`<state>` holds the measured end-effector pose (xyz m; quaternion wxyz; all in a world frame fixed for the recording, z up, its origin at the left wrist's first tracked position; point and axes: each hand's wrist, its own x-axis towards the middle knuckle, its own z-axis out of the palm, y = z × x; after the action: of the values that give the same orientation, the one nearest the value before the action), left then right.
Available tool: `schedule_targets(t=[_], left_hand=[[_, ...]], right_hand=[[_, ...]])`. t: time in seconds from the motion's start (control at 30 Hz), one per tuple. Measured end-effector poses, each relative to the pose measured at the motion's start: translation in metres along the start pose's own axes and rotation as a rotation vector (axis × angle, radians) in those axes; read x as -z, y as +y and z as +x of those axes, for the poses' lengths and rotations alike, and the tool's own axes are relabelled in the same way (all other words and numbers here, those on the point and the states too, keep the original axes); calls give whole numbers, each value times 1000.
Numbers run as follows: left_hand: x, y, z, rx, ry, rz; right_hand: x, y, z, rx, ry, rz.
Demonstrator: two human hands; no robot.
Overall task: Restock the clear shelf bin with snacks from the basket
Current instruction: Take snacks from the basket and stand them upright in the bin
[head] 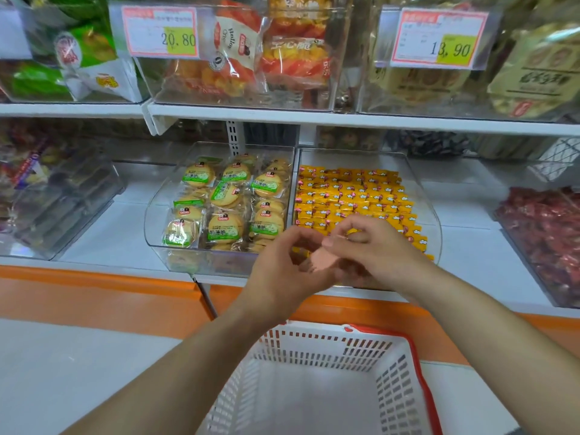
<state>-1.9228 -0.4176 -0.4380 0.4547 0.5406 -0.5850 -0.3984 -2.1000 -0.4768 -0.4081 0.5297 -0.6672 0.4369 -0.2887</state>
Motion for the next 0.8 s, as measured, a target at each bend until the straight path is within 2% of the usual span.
schedule_targets(t=[0.17, 0.33, 0.5, 0.67, 0.8], left_hand=[[2, 3, 3, 206, 11, -217], [2, -2, 9, 224, 35, -294], [5, -5, 13, 217, 224, -359], [14, 2, 16, 39, 211, -209], [33, 11, 25, -112, 279, 57]], right_hand=[[29, 16, 3, 62, -59, 386], [32, 28, 9, 42, -62, 447], [17, 30, 7, 67, -31, 89], [-17, 24, 10, 101, -110, -273], [1, 22, 31, 142, 135, -349]])
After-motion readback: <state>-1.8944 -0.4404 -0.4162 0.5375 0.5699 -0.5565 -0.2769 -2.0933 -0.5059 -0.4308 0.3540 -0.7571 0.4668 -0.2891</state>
